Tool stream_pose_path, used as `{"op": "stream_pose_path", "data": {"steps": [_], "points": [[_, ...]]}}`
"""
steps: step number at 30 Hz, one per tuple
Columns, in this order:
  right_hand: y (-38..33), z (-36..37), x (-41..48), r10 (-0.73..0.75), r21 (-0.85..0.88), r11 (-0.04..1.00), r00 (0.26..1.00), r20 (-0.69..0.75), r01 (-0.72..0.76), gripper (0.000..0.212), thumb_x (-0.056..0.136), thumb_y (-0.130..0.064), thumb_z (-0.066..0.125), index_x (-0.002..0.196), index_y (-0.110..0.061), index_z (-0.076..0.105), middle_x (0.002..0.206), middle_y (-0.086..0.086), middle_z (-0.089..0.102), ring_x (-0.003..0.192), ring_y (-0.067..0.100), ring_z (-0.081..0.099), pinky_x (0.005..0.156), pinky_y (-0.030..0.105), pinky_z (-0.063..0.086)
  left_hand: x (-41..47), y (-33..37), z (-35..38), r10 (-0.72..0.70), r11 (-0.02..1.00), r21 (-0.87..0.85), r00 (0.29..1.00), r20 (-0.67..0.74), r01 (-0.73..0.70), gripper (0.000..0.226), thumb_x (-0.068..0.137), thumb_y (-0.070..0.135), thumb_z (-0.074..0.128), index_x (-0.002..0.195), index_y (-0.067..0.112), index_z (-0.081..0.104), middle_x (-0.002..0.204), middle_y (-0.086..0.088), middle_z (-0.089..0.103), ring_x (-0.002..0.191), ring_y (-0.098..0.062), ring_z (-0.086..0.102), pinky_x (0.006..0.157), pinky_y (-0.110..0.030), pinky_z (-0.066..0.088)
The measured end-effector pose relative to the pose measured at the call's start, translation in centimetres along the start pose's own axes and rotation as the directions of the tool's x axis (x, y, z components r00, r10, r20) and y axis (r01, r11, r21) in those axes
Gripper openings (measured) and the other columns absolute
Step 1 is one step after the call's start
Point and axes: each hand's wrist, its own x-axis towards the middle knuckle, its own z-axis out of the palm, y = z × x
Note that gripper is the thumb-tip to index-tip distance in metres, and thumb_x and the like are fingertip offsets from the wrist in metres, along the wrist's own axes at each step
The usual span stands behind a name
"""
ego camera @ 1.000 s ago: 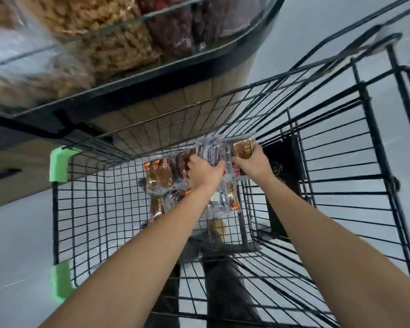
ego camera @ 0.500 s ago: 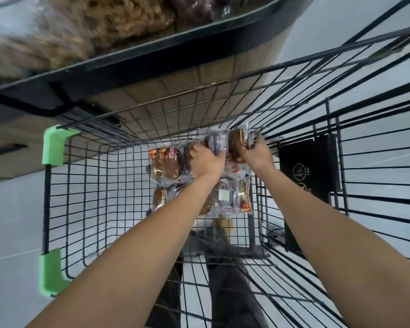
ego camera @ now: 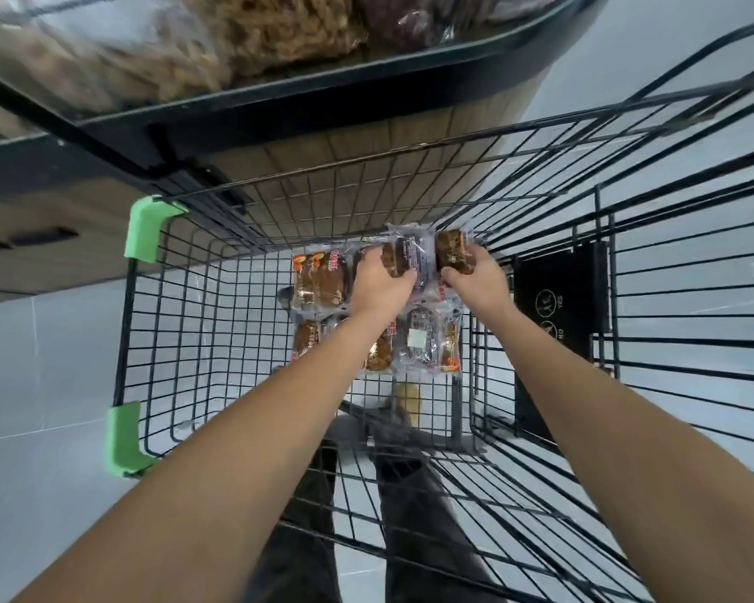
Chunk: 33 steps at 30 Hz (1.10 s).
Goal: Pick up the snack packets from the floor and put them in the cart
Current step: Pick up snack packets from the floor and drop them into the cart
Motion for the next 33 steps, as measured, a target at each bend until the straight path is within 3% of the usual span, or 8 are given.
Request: {"op": "stream_pose_path", "data": {"steps": [5,8,12,17,20,24,29,33], "points": [[-2.9,0.8,-3.8,-0.054,0.011,0.999,0.997,0.054,0.054,0.057,0.091,-0.021,0.061,0.142,-0.008,0.037,0.127,0.001,0.053,0.109,0.016,0.055,0.093,0.030,0.046,-3.5,-0.8,-4.2,0.076,0.996,-0.042,0.996,-0.035,-0.078,0.053,0.089,0.026,0.061,0.136,0.014,0.041,0.131,-0.001,0.051,0.094,-0.007,0.053,0.077,-0.020,0.038],[-4.8,2.2,-6.3,-0.069,0.034,0.997,0.993,0.094,0.067,0.061,0.091,-0.024,0.062,0.144,-0.012,0.034,0.134,0.002,0.050,0.116,0.016,0.051,0.100,0.033,0.044,-5.6,-2.1,-7.4,0.079,0.990,-0.116,0.996,-0.045,-0.084,0.055,0.089,0.025,0.062,0.137,0.012,0.039,0.138,-0.003,0.045,0.121,-0.017,0.047,0.090,-0.025,0.034],[-7.8,5.5,-10.1,-0.131,0.034,0.991,0.982,0.134,0.128,0.057,0.091,-0.022,0.063,0.141,-0.010,0.038,0.122,0.003,0.055,0.105,0.015,0.055,0.091,0.026,0.045,-8.4,-4.8,-12.4,0.073,0.972,-0.218,0.995,-0.073,-0.087,0.056,0.091,0.024,0.059,0.141,0.015,0.035,0.136,0.001,0.049,0.114,-0.014,0.051,0.093,-0.026,0.037],[-12.2,11.3,-16.1,-0.272,-0.016,0.958,0.929,0.250,0.285,0.046,0.091,-0.019,0.061,0.134,-0.011,0.046,0.099,-0.003,0.064,0.097,0.015,0.061,0.089,0.030,0.050,-12.1,-11.4,-19.8,0.024,0.937,-0.336,0.979,-0.202,-0.092,0.049,0.091,0.024,0.060,0.136,0.014,0.041,0.110,0.008,0.055,0.108,-0.010,0.051,0.092,-0.023,0.037],[-14.3,15.9,-20.2,-0.346,-0.060,0.921,0.880,0.325,0.384,0.042,0.091,-0.017,0.057,0.132,-0.010,0.049,0.104,0.001,0.064,0.097,0.013,0.059,0.085,0.025,0.047,-14.9,-16.6,-24.3,-0.025,0.911,-0.401,0.955,-0.296,-0.101,0.042,0.089,0.020,0.060,0.129,0.011,0.049,0.104,0.005,0.056,0.107,-0.014,0.054,0.092,-0.023,0.038],[-16.9,23.0,-27.1,-0.420,-0.121,0.857,0.814,0.401,0.502,0.041,0.090,-0.019,0.059,0.130,-0.011,0.052,0.109,0.004,0.064,0.099,0.016,0.060,0.085,0.026,0.047,-19.6,-25.1,-29.9,-0.114,0.874,-0.477,0.914,-0.389,-0.094,0.038,0.088,0.013,0.058,0.125,0.007,0.052,0.106,-0.006,0.060,0.098,-0.018,0.057,0.079,-0.018,0.040],[-19.1,33.7,-36.3,-0.494,-0.153,0.771,0.732,0.468,0.618,0.038,0.086,-0.017,0.056,0.123,-0.011,0.057,0.100,0.008,0.068,0.099,0.022,0.063,0.091,0.036,0.049,-25.9,-36.4,-36.0,-0.196,0.840,-0.540,0.897,-0.397,-0.055,0.047,0.088,0.016,0.061,0.131,0.007,0.045,0.117,-0.010,0.060,0.113,-0.024,0.056,0.094,-0.026,0.040],[-20.9,42.4,-43.1,-0.509,-0.125,0.723,0.646,0.569,0.680,0.034,0.085,-0.016,0.056,0.119,-0.012,0.058,0.096,0.011,0.068,0.093,0.023,0.064,0.086,0.031,0.049,-30.2,-45.0,-40.8,-0.249,0.810,-0.584,0.872,-0.421,-0.051,0.054,0.088,0.017,0.061,0.137,0.007,0.040,0.126,-0.009,0.055,0.114,-0.023,0.055,0.093,-0.025,0.039]]}}
